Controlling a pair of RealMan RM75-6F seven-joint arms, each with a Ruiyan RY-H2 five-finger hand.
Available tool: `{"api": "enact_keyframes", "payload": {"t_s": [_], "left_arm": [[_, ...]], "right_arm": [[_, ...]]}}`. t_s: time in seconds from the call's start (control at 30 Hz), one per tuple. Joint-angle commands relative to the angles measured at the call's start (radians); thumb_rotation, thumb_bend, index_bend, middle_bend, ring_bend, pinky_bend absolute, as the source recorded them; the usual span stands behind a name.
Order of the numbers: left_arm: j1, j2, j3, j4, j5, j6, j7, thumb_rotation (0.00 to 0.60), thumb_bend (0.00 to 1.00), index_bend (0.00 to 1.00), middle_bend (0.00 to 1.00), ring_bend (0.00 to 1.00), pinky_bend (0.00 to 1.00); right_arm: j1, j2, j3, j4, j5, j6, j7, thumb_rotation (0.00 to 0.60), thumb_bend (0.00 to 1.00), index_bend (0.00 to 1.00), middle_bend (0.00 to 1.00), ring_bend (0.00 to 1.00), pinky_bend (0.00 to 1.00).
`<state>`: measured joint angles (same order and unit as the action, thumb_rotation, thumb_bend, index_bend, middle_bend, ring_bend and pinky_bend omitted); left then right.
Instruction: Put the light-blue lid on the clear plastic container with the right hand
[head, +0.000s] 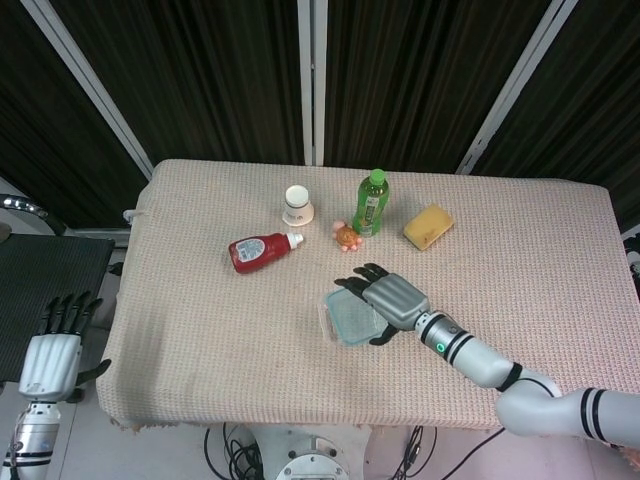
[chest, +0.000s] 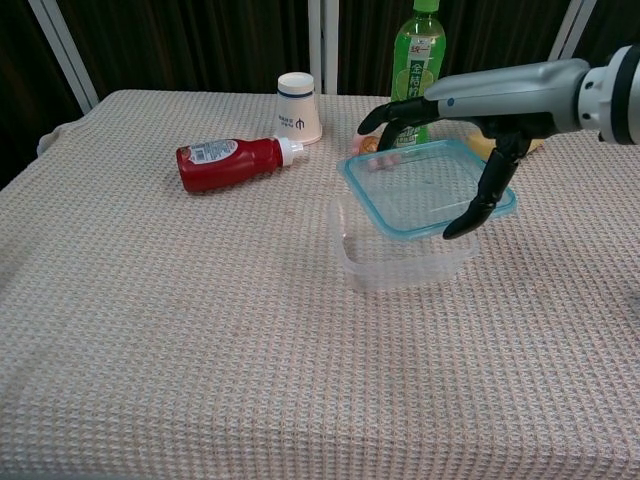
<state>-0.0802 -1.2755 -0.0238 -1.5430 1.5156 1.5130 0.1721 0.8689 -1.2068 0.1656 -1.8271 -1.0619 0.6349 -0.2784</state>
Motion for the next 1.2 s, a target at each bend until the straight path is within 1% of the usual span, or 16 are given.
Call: {"api": "enact_keyframes", "payload": {"t_s": [0.03, 0.1, 0.2, 0.4, 0.57, 0.83, 1.2], "left_arm": [[-0.001, -0.006, -0.001, 0.023, -0.007, -0.009, -0.025, 0.600, 0.06, 0.12, 0.05, 0.00, 0.00], [-0.004, -0.010, -0.002, 0.037, -0.005, -0.013, -0.041, 0.600, 0.06, 0.12, 0.05, 0.00, 0.00], [-0.008, -0.016, -0.002, 0.057, -0.001, -0.017, -0.060, 0.600, 0.06, 0.12, 0.05, 0.00, 0.00], [-0.011, -0.021, -0.003, 0.080, -0.001, -0.021, -0.086, 0.600, 0.06, 0.12, 0.05, 0.00, 0.00], [-0.011, -0.026, -0.002, 0.093, -0.002, -0.024, -0.099, 0.600, 0.06, 0.12, 0.05, 0.00, 0.00], [-0.013, -0.028, -0.003, 0.101, -0.003, -0.026, -0.107, 0.600, 0.06, 0.12, 0.05, 0.00, 0.00], [-0.016, -0.027, -0.004, 0.093, -0.005, -0.030, -0.098, 0.600, 0.06, 0.12, 0.05, 0.00, 0.00]], "right_arm": [[0.084, -0.116, -0.038, 0.004, 0.195, 0.070, -0.147, 0.600, 0.04, 0.00, 0.29, 0.00, 0.00], [0.104, -0.148, -0.054, 0.005, 0.253, 0.110, -0.190, 0.600, 0.04, 0.00, 0.29, 0.00, 0.00], [0.123, -0.179, -0.062, 0.011, 0.306, 0.139, -0.211, 0.600, 0.04, 0.00, 0.28, 0.00, 0.00], [0.151, -0.216, -0.077, 0.025, 0.365, 0.179, -0.243, 0.600, 0.04, 0.00, 0.28, 0.00, 0.00], [0.161, -0.223, -0.090, 0.029, 0.394, 0.206, -0.258, 0.600, 0.04, 0.00, 0.28, 0.00, 0.00], [0.154, -0.208, -0.097, 0.018, 0.395, 0.220, -0.235, 0.600, 0.04, 0.00, 0.28, 0.00, 0.00], [0.139, -0.207, -0.104, 0.044, 0.368, 0.203, -0.184, 0.600, 0.04, 0.00, 0.28, 0.00, 0.00]]}}
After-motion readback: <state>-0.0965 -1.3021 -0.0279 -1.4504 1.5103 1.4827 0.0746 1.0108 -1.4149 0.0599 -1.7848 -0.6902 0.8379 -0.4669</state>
